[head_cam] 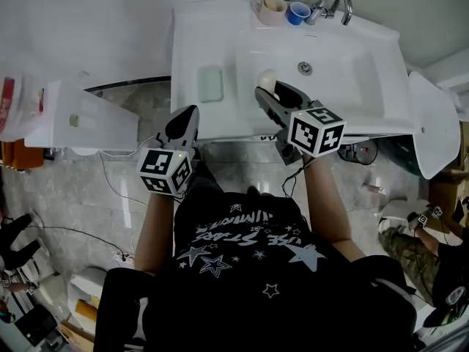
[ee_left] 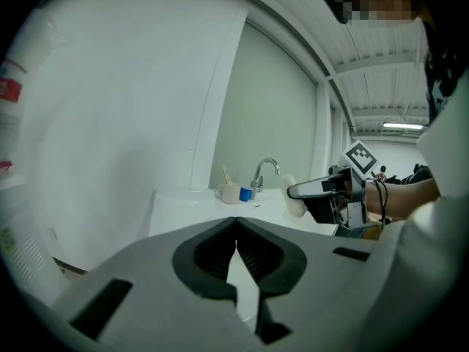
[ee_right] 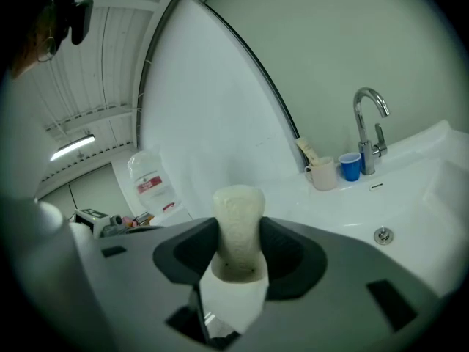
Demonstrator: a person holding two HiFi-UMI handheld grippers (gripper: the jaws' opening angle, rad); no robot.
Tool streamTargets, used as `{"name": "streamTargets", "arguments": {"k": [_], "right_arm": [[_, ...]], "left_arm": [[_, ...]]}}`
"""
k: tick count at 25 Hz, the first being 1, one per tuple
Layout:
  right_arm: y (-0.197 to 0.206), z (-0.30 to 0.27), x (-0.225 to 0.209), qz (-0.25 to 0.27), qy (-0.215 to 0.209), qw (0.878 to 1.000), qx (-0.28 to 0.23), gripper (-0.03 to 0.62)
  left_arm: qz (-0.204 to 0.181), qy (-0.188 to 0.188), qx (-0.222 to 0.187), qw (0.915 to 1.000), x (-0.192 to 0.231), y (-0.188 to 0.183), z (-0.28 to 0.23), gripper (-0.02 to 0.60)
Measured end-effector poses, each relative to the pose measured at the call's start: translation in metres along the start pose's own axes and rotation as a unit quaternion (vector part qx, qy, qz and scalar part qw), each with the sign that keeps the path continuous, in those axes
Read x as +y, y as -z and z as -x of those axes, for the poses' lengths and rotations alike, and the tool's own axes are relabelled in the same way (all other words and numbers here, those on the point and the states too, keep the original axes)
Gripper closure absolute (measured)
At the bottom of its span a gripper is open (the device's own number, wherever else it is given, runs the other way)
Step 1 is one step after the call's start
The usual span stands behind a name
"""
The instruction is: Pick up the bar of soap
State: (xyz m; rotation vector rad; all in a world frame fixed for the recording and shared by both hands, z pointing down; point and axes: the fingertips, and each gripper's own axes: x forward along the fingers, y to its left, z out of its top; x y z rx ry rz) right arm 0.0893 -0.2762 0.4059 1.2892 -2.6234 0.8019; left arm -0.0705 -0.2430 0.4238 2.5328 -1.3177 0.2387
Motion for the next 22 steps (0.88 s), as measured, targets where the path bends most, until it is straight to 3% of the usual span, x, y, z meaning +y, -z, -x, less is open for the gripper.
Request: {"name": "streamTargets", "arguments": {"k": [12,22], "right_arm": [[0.055,0.067,-0.003,-0.005,-0.034,0.999,0.039,0.407],[0.085,0.112,-0.008,-0.027,-0.029,0.998,0.056,0.407]], "left_arm": [[0.002,-0.04,-0.002,0.9992,-0.081,0.027,0.035,0.572],[0.014,-0.063,-0.005,0.9979,-0.129,0.051,0.068,0.572]]}}
